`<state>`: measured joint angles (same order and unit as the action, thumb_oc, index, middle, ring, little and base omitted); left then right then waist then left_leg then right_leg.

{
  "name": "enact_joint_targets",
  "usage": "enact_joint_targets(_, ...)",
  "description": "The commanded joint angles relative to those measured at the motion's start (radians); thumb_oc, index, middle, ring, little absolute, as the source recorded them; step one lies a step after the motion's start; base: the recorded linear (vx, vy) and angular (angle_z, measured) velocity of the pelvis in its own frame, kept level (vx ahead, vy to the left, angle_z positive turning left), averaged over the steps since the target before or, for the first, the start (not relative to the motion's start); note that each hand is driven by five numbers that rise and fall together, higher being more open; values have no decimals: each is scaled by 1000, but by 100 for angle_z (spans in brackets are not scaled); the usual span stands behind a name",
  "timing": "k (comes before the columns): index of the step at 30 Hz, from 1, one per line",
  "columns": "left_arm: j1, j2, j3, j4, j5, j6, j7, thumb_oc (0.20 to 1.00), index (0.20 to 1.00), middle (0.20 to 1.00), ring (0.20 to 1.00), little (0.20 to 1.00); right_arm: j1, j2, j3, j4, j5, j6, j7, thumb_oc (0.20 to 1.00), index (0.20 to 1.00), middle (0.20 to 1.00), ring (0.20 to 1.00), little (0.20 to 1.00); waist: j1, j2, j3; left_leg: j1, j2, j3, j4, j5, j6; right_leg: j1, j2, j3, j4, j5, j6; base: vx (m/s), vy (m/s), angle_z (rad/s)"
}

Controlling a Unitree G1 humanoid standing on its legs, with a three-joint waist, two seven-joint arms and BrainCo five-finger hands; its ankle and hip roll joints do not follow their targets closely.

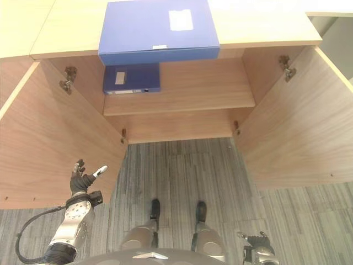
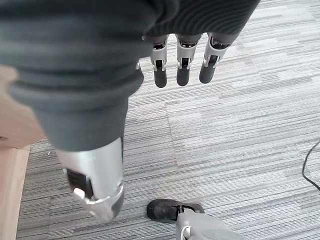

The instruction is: Put the empty folder in the office cabinet

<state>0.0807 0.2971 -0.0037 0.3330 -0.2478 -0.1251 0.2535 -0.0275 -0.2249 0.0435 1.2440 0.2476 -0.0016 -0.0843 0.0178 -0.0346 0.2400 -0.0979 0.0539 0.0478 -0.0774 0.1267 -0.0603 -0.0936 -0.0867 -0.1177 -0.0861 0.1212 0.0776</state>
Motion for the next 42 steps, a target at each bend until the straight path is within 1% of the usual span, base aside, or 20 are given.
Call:
enact_joint_targets(1, -60, 119, 63, -78, 181, -65, 111, 1000, 1000, 1000, 1000, 1000, -21, -16, 55, 4, 16, -19, -40, 1000, 1000, 1000, 1000, 1000, 0, -49, -26, -35, 52, -7, -10, -65, -68, 77, -40, 13, -1, -159, 78, 0, 0, 0)
enact_joint_targets(2, -60, 119, 63, -80, 184, -63, 113, 1000, 1000, 1000, 1000, 1000, -22, -15, 55, 4, 16, -20, -41, 1000, 1000, 1000, 1000, 1000, -1, -51, -25, -35, 51, -7, -10, -65, -68, 77, -41, 13, -1, -160, 79, 0, 0, 0)
enact_joint_targets(6, -106, 216, 100, -181, 405, -52, 223, 1000, 1000, 1000, 1000, 1000, -22, -5, 66, 11, 16, -32, -52, 1000, 1000, 1000, 1000, 1000, -3, -60, -27, -32, 56, -2, -10, -72, -72, 76, -41, 15, -1, -159, 81, 4, -2, -2)
enact_joint_targets(7, -105, 216, 101, -182, 408, -51, 224, 1000, 1000, 1000, 1000, 1000, -23, -3, 67, 12, 16, -32, -52, 1000, 1000, 1000, 1000, 1000, -3, -62, -26, -32, 56, -2, -10, -72, -72, 76, -41, 15, -1, -159, 81, 11, -6, -4)
enact_joint_targets(8, -133, 270, 117, -221, 513, -48, 282, 1000, 1000, 1000, 1000, 1000, -20, 1, 78, 12, 17, -41, -54, 1000, 1000, 1000, 1000, 1000, -4, -64, -30, -29, 57, 1, -10, -76, -73, 76, -42, 15, -1, -158, 82, 0, 0, 0)
enact_joint_targets(12, -181, 390, 131, -276, 704, -27, 358, 1000, 1000, 1000, 1000, 1000, -22, 7, 100, 26, 22, -51, -49, 1000, 1000, 1000, 1000, 1000, -8, -67, -33, -21, 57, 5, -10, -84, -73, 76, -42, 20, -1, -156, 86, 0, 0, 0)
enact_joint_targets(17, -229, 490, 116, -337, 840, -7, 370, 1000, 1000, 1000, 1000, 1000, -26, 3, 113, 37, 12, -51, -43, 1000, 1000, 1000, 1000, 1000, -16, -60, -40, -9, 57, 13, -10, -91, -71, 76, -45, 27, -1, -153, 90, -2, 4, -1)
enact_joint_targets(19, -236, 504, 110, -341, 856, -5, 367, 1000, 1000, 1000, 1000, 1000, -26, 1, 114, 39, 9, -51, -43, 1000, 1000, 1000, 1000, 1000, -17, -58, -41, -8, 57, 14, -10, -92, -71, 76, -45, 29, -1, -153, 90, 4, 6, -5)
enact_joint_targets(22, -272, 581, 73, -339, 915, -2, 340, 1000, 1000, 1000, 1000, 1000, -19, -14, 123, 38, -7, -50, -35, 1000, 1000, 1000, 1000, 1000, -31, -50, -51, 2, 57, 19, -10, -95, -69, 78, -45, 34, -1, -152, 92, 11, 7, -9)
enact_joint_targets(25, -319, 631, 23, -308, 948, -4, 328, 1000, 1000, 1000, 1000, 1000, -16, -26, 124, 35, -17, -49, -31, 1000, 1000, 1000, 1000, 1000, -39, -46, -56, 7, 59, 22, -10, -97, -68, 81, -44, 37, -1, -151, 93, 4, 2, -4)
enact_joint_targets(27, -361, 667, -20, -275, 976, 5, 315, 1000, 1000, 1000, 1000, 1000, -12, -37, 134, 34, -27, -50, -28, 1000, 1000, 1000, 1000, 1000, -53, -41, -61, 9, 60, 25, -10, -97, -69, 82, -43, 41, -1, -151, 93, 0, 0, 0)
enact_joint_targets(28, -407, 682, -67, -233, 981, 10, 313, 1000, 1000, 1000, 1000, 1000, -12, -40, 134, 33, -28, -51, -29, 1000, 1000, 1000, 1000, 1000, -58, -40, -63, 10, 61, 27, -10, -97, -69, 82, -43, 41, -1, -152, 93, 0, 0, 0)
enact_joint_targets(29, -433, 691, -95, -206, 990, 17, 309, 1000, 1000, 1000, 1000, 1000, -12, -45, 138, 33, -27, -51, -29, 1000, 1000, 1000, 1000, 1000, -67, -37, -66, 11, 62, 30, -10, -96, -70, 83, -42, 42, -1, -151, 94, 0, 0, 0)
enact_joint_targets(30, -483, 697, -145, -170, 999, 23, 307, 1000, 1000, 1000, 1000, 1000, -11, -49, 132, 30, -23, -53, -31, 1000, 1000, 1000, 1000, 1000, -71, -36, -68, 11, 63, 32, -10, -96, -70, 82, -42, 42, -1, -151, 94, 0, 0, 0)
enact_joint_targets(32, -548, 694, -206, -121, 1014, 39, 300, 1000, 1000, 1000, 1000, 1000, -14, -56, 133, 25, -14, -57, -35, 1000, 1000, 1000, 1000, 1000, -87, -34, -69, 10, 65, 34, -10, -96, -70, 77, -41, 45, -1, -147, 95, 0, 0, 0)
enact_joint_targets(35, -660, 673, -307, -38, 1021, 57, 300, 1000, 1000, 1000, 1000, 1000, -20, -56, 125, 29, -6, -61, -43, 1000, 1000, 1000, 1000, 1000, -99, -31, -64, -2, 66, 36, -10, -93, -68, 59, -41, 51, -1, -139, 99, -50, 9, -4)
enact_joint_targets(36, -702, 650, -340, -6, 1020, 72, 298, 1000, 1000, 1000, 1000, 1000, -23, -57, 125, 34, -1, -61, -50, 1000, 1000, 1000, 1000, 1000, -111, -30, -60, -10, 65, 38, -10, -91, -67, 44, -40, 58, -1, -132, 100, -56, 10, -7)
enact_joint_targets(42, -776, 613, -403, 45, 1016, 76, 294, 1000, 1000, 1000, 1000, 1000, -21, -55, 117, 53, 2, -57, -57, 1000, 1000, 1000, 1000, 1000, -125, -29, -60, -26, 66, 47, -10, -87, -64, 23, -42, 69, -1, -124, 103, -30, 11, -16)
